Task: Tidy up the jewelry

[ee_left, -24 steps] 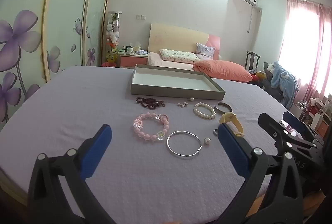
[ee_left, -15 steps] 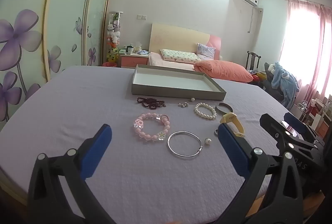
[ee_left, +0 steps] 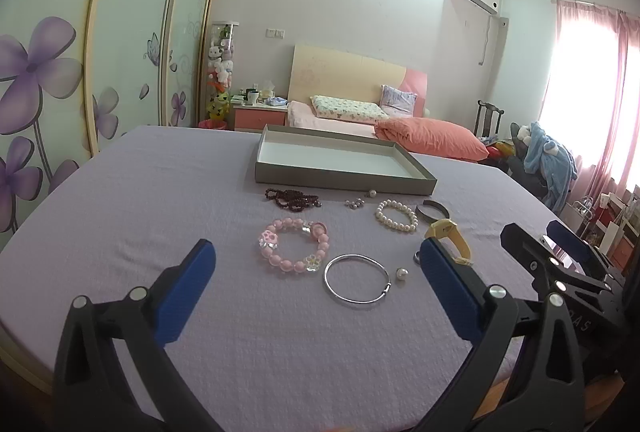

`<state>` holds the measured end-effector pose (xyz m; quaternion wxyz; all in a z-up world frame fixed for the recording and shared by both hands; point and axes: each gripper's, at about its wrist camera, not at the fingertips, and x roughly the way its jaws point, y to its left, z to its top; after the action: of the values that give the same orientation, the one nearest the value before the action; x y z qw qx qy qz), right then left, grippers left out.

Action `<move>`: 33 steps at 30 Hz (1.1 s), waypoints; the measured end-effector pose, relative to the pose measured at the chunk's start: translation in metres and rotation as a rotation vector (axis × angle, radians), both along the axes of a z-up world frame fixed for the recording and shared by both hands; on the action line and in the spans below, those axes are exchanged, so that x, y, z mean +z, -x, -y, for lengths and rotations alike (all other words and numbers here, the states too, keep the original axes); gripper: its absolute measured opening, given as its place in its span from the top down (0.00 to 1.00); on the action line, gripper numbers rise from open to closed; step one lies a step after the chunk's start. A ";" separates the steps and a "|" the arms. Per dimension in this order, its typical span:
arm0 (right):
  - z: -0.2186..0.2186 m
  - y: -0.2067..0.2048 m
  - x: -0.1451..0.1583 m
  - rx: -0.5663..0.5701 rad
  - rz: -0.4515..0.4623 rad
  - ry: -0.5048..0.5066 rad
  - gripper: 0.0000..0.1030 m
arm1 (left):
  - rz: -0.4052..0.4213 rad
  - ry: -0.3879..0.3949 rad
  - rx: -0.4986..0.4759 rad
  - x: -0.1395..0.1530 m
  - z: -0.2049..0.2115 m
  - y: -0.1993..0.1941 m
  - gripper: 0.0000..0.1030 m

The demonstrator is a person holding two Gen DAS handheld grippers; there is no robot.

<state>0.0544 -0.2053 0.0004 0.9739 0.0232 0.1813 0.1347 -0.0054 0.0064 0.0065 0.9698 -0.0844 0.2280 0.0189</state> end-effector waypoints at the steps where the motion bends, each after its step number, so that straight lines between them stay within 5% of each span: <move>1: 0.000 0.000 0.001 0.000 0.000 0.000 0.02 | 0.000 0.001 0.001 -0.001 -0.001 0.000 0.04; 33: -0.006 0.003 0.000 0.002 0.001 -0.001 0.02 | 0.000 0.007 0.012 -0.003 -0.001 -0.002 0.04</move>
<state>0.0509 -0.1994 0.0008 0.9738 0.0233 0.1809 0.1359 -0.0034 0.0077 0.0038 0.9694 -0.0891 0.2275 0.0240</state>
